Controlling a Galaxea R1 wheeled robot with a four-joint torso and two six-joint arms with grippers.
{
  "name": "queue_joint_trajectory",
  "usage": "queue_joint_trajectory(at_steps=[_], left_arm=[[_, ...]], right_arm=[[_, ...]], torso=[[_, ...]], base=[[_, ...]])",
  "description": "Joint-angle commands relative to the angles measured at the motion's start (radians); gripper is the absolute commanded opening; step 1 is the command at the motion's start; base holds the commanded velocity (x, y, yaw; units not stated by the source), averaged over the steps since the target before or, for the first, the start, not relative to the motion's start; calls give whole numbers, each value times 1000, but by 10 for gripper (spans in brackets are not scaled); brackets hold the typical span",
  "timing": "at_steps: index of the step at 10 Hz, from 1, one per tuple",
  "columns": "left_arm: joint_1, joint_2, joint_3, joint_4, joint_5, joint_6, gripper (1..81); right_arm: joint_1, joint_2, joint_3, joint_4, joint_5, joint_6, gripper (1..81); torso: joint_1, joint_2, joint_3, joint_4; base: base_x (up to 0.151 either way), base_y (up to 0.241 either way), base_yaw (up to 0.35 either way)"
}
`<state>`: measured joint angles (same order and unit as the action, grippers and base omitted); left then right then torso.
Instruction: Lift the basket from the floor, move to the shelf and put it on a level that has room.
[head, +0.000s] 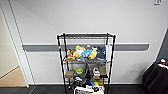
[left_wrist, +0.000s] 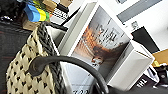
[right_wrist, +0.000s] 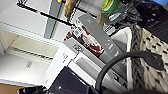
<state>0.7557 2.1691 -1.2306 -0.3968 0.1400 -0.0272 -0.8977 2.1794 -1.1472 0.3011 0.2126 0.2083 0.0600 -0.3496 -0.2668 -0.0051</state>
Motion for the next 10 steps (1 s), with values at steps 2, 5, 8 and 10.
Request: queue_joint_trajectory(at_steps=[2,5,8,10], left_arm=[[-138,-3,53,-22,15,10,10],[-138,-1,54,-22,15,10,10],[-138,-4,56,-22,15,10,10],[-138,-4,56,-22,15,10,10]], right_arm=[[131,-7,69,-33,1,0,10],[130,-10,77,-34,-1,-1,10],[134,-11,78,-34,1,0,10],[134,-13,80,-34,1,0,10]], torso=[[0,0,0,0],[0,0,0,0],[0,0,0,0],[0,0,0,0]], base=[[109,0,0],[121,0,0],[127,0,0],[127,0,0]])
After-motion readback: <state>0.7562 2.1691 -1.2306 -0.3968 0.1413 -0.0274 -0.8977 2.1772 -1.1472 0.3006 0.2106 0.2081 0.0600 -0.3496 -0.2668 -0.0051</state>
